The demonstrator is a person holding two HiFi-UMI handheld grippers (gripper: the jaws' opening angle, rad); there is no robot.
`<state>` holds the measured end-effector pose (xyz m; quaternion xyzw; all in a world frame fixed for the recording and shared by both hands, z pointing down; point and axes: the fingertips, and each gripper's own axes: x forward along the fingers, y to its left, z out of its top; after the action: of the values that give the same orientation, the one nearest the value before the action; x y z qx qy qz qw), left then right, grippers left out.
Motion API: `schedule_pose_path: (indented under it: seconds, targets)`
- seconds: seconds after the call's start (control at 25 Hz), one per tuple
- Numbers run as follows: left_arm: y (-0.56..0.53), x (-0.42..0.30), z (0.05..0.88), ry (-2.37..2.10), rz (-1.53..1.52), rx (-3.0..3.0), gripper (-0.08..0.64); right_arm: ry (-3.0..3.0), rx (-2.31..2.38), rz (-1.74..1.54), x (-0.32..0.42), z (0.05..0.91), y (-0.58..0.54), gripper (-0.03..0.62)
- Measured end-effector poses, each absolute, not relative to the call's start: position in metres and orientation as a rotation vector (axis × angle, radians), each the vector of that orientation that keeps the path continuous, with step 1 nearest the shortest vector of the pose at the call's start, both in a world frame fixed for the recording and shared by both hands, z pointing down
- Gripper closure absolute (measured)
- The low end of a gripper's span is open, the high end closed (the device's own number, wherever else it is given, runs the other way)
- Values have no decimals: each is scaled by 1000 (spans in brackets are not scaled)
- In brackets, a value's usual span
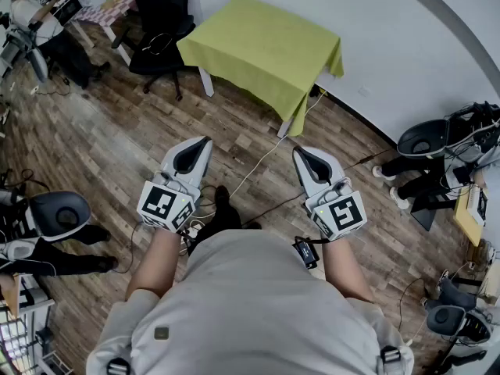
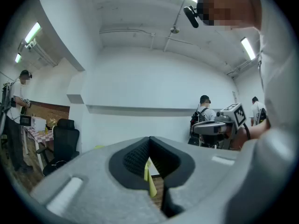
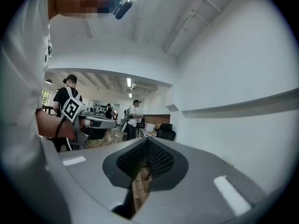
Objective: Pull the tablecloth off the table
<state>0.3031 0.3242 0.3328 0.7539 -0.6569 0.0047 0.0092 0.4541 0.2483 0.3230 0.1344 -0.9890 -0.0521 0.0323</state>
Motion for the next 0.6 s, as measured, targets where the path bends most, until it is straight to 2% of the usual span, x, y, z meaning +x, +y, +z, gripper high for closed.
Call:
schedule_pose_path:
  seconds: [0.6]
  targets:
    - [291, 265, 344, -2013, 17, 2336, 557, -3029, 435, -116, 416, 333, 214, 581]
